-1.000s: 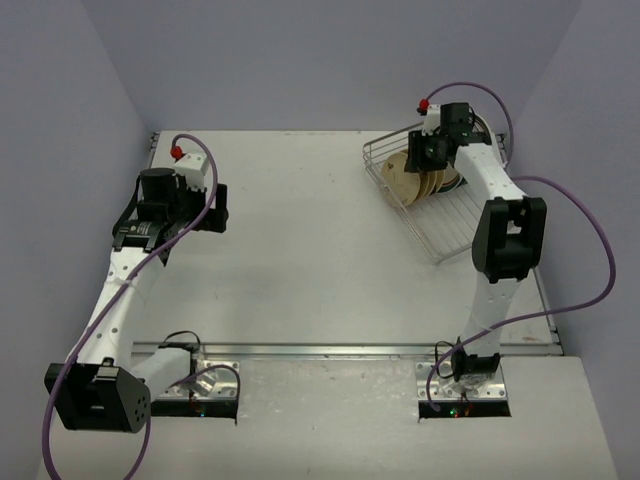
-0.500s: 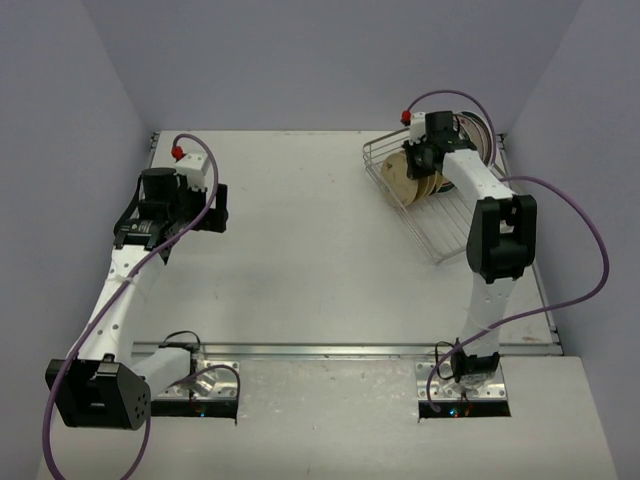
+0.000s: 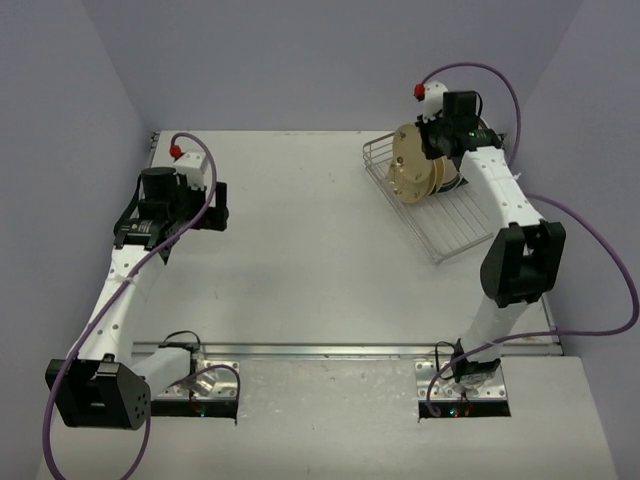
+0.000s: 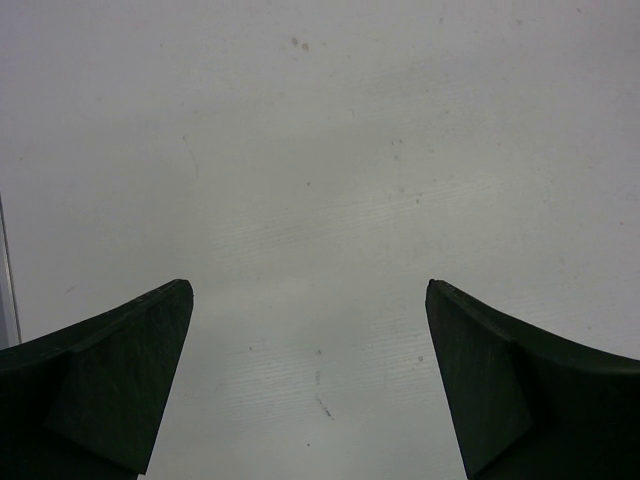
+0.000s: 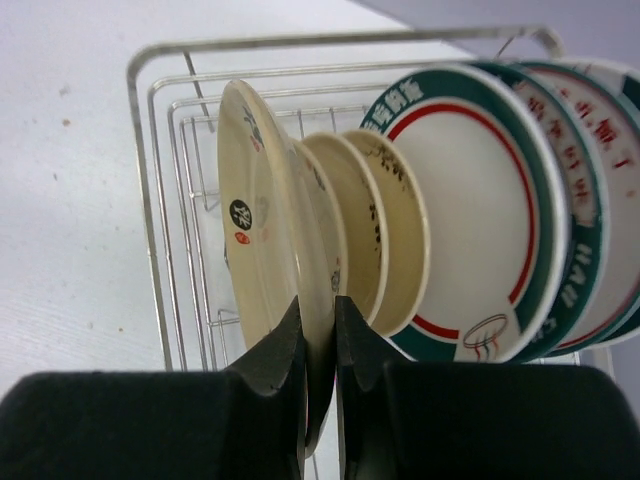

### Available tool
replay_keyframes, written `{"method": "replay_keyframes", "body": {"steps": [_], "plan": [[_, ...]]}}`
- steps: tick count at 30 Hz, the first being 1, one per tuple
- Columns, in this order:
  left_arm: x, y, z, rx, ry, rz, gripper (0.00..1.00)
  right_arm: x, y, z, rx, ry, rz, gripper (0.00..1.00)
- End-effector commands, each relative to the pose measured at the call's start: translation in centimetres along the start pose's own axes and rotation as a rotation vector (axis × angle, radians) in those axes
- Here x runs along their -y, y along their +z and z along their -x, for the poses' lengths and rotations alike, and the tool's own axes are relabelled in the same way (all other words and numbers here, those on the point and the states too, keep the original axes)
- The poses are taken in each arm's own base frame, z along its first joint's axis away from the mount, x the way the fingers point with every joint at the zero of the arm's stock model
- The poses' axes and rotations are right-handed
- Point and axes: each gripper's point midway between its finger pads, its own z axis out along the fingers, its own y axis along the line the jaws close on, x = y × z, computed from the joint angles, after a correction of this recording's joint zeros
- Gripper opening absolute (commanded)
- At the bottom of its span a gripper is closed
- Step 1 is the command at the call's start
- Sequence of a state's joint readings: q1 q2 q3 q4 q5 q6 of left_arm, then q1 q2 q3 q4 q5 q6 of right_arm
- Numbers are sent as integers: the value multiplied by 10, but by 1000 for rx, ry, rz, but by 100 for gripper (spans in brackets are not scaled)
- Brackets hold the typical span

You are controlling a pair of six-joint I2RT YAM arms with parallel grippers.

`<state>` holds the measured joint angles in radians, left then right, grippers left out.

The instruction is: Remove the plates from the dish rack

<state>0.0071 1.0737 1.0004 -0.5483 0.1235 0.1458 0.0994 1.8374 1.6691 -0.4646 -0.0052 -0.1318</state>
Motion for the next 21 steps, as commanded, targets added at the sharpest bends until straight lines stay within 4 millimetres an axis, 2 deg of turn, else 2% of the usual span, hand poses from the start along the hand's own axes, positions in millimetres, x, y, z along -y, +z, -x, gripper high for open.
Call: {"method": "replay_keyframes", "body": {"steps": [1,2,4,7,9,11,12,14,16,21], "plan": [[9,-8,35,116,-15,-40,100,11,-54,79,220,-8,-34,0],[15,-11,41,135,-19,-68,100,10,-68,90,253,-1,-21,0],[30,-19,53,183,-17,-155,100,-1,-86,101,285,25,43,0],[63,-38,68,268,-5,-338,99,-32,-107,102,301,80,211,0],[93,-62,82,357,19,-512,99,-72,-117,92,274,160,422,0],[110,-74,85,371,-32,-622,98,-113,-125,74,222,240,639,0],[116,-78,86,377,-36,-664,98,-126,-133,73,216,265,720,0],[130,-81,87,361,-79,-778,95,-166,-148,61,183,297,908,0],[140,-77,87,320,-134,-859,91,-190,-148,41,135,319,974,0],[156,-63,85,241,-181,-930,85,-245,-171,32,113,254,1100,0]]}}
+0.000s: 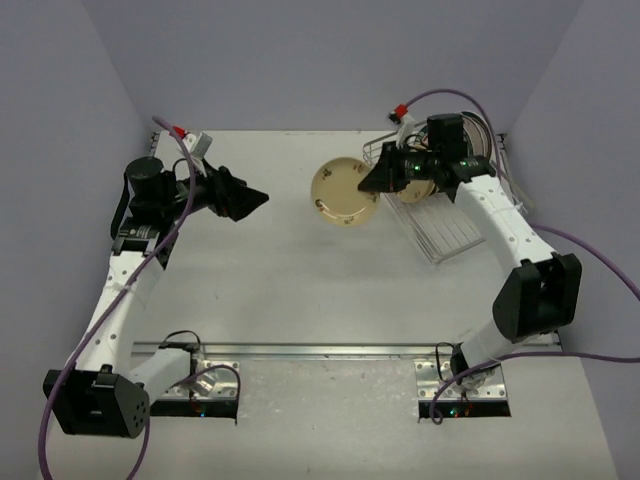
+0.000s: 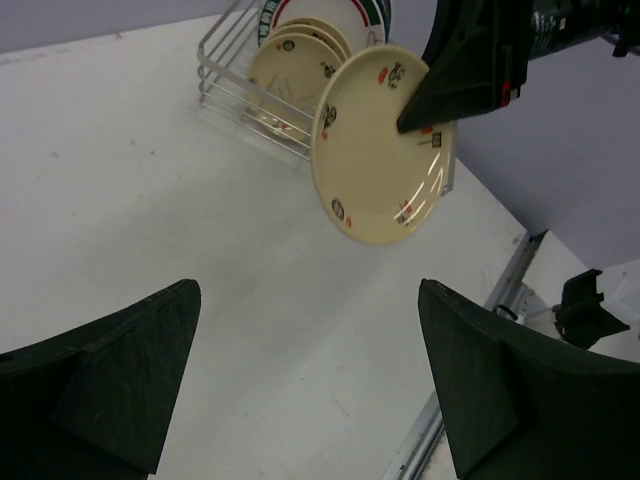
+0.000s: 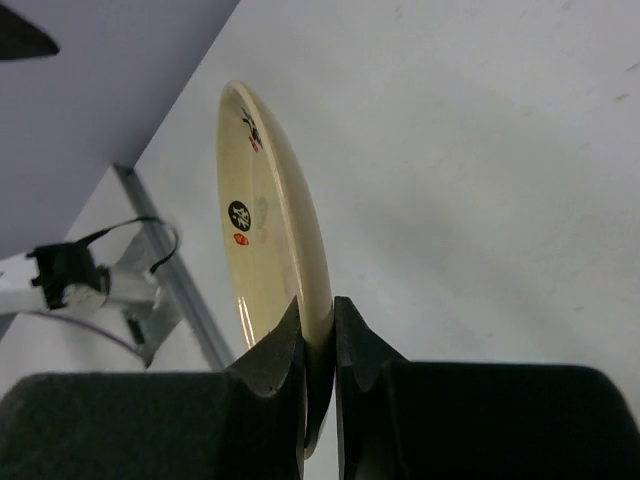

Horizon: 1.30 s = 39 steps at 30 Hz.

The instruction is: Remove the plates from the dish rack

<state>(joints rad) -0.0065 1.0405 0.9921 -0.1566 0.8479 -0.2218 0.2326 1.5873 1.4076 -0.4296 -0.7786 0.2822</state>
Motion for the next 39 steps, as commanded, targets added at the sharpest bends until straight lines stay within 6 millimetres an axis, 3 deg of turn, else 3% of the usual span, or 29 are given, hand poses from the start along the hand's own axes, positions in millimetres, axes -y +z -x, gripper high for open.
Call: {"method": "replay_keyframes", "body": {"steps": [1,6,11,16,18,19,21,22,25,27,29,31,34,35,39], "plan": [[22,22,-9,-51,-85,-166,84,-77,12,0,-3,-62,239,0],[28,43,-33,-126,-80,-200,75,-94,26,-8,-62,-58,287,0],[22,49,-57,-194,-59,-183,62,-99,37,-12,-87,-53,300,0],[8,48,-75,-268,-40,-139,23,-92,42,-10,-88,-49,270,2],[4,47,-80,-285,-47,-121,2,-86,45,-11,-91,-45,244,21],[-1,48,-80,-283,-50,-105,0,-83,46,-11,-92,-43,230,31],[-6,49,-80,-278,-59,-91,0,-73,49,-14,-93,-35,181,71],[-11,49,-78,-274,-68,-79,0,-68,49,-14,-88,-37,154,78],[-59,45,-67,-258,-168,16,0,-40,45,-12,-64,-23,37,91],[-97,39,-61,-245,-245,99,0,-19,34,-6,-35,-2,-22,91],[-155,30,-70,-276,-375,215,0,2,23,0,-5,22,-89,91],[-180,27,-67,-276,-412,254,0,22,11,6,23,46,-138,91],[-245,15,-78,-252,-575,313,0,55,-10,12,64,78,-230,91],[-258,14,-70,-230,-587,314,0,66,-17,14,75,79,-262,90],[-320,3,-69,-162,-631,408,0,87,-31,15,92,66,-332,89]]}}
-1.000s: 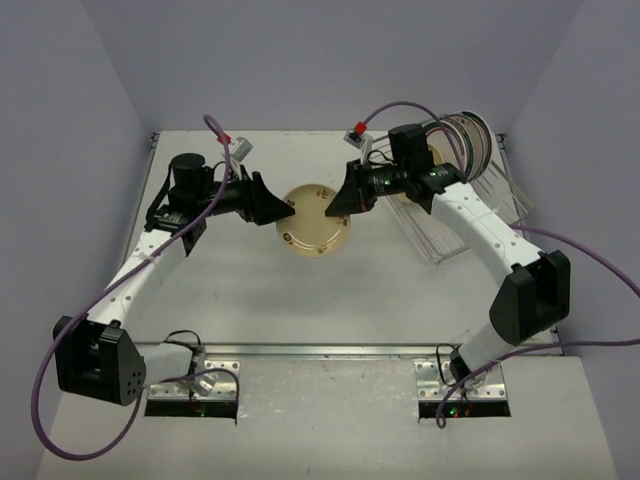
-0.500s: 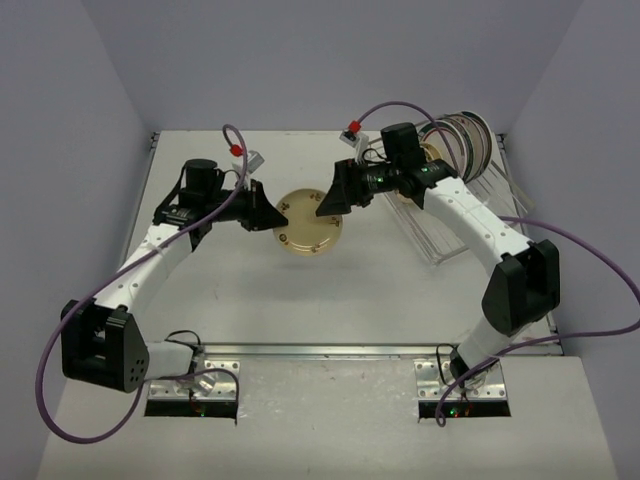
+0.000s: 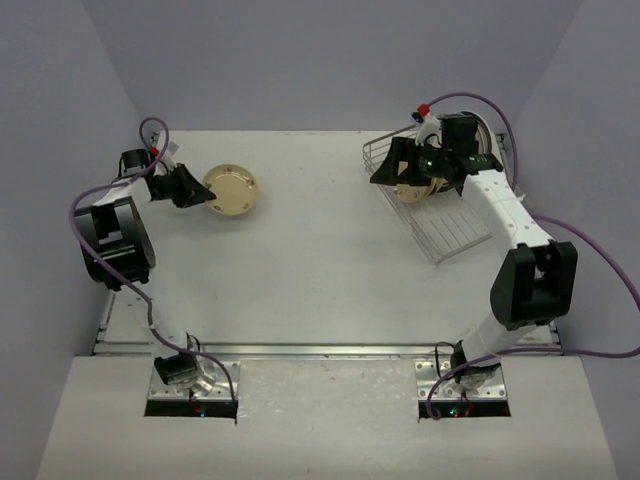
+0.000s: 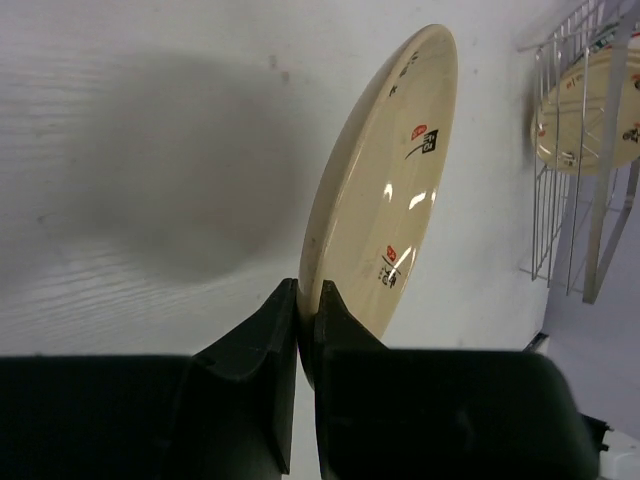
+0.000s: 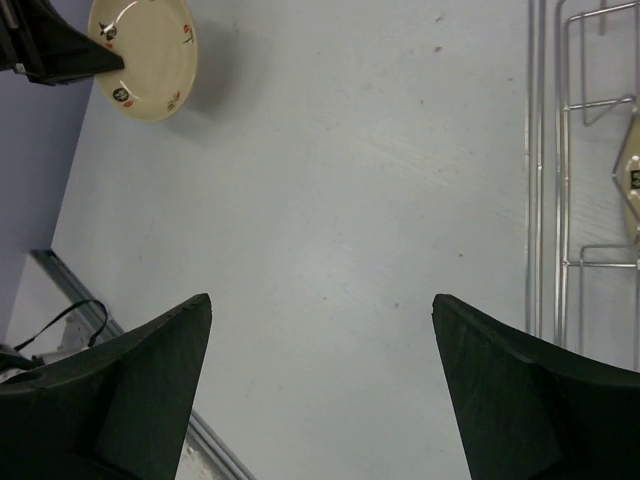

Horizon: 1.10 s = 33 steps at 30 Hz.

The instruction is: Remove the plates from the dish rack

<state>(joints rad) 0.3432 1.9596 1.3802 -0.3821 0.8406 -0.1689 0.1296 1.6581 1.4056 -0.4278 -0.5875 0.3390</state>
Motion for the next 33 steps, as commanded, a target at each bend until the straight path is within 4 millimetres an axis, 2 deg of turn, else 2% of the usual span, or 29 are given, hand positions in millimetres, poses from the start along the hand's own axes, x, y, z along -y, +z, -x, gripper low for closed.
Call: {"method": "replay_keyframes", "body": {"steps": [1,4,8,12,16,19,23,31,33], "plan": [[-12,-6,57,119,-14,1,0,12,-18,18,78,-71,-84,89],[-43,0,75,157,-40,69,0,32,-21,21,88,-48,-140,89],[-69,9,92,198,-47,144,0,53,-24,24,100,3,-193,88],[-92,19,97,203,-69,208,1,69,-26,28,101,43,-213,88],[-115,25,95,188,-94,264,7,72,-24,29,89,45,-217,88],[-125,23,92,185,-101,307,16,75,-22,29,83,45,-223,88],[-137,17,88,175,-91,384,34,83,-18,29,77,56,-243,87],[-152,4,78,168,-79,496,51,92,-12,41,86,68,-269,87],[-151,-1,78,169,-67,511,52,96,-11,43,88,68,-287,86]]}}
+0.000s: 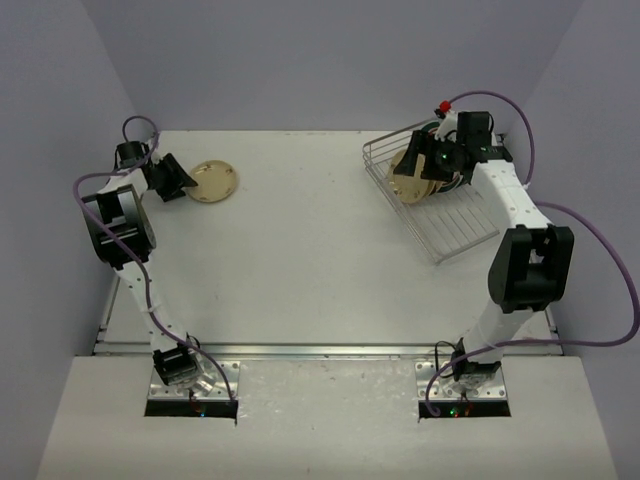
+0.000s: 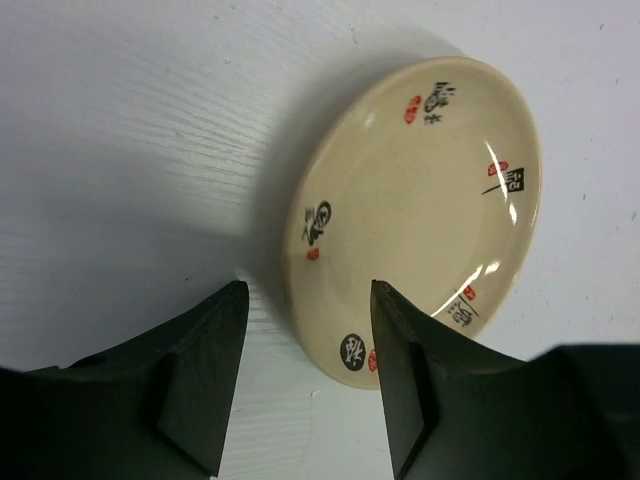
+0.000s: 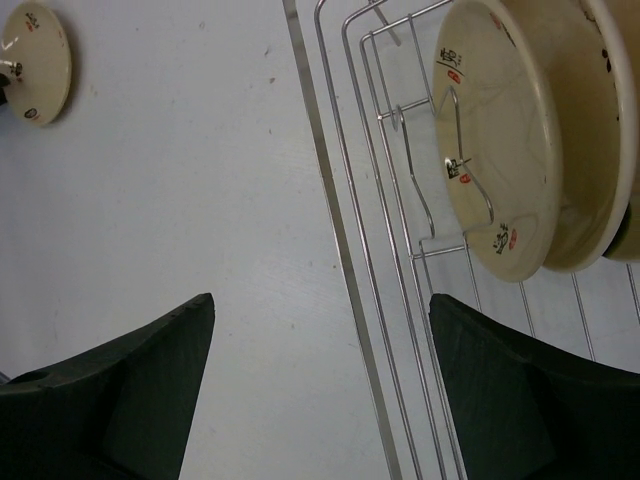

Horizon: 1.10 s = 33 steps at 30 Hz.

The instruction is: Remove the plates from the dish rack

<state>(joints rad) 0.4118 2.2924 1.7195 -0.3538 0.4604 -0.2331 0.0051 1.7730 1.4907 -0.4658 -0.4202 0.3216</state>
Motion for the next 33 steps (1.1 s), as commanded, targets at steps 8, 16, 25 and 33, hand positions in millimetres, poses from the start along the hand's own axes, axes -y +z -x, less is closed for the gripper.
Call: {"method": "replay_keyframes", "body": {"steps": [8,16,25,33], "plan": [[2,-70,33,117,153,158,52,23,2,53,106,-101,-149,71],[70,-145,23,219,379,62,52,41,20,69,105,-240,-237,46],[119,-195,1,304,515,0,53,59,46,63,63,-344,-322,44],[159,-220,-14,363,617,-30,56,76,67,52,6,-391,-340,44]]}}
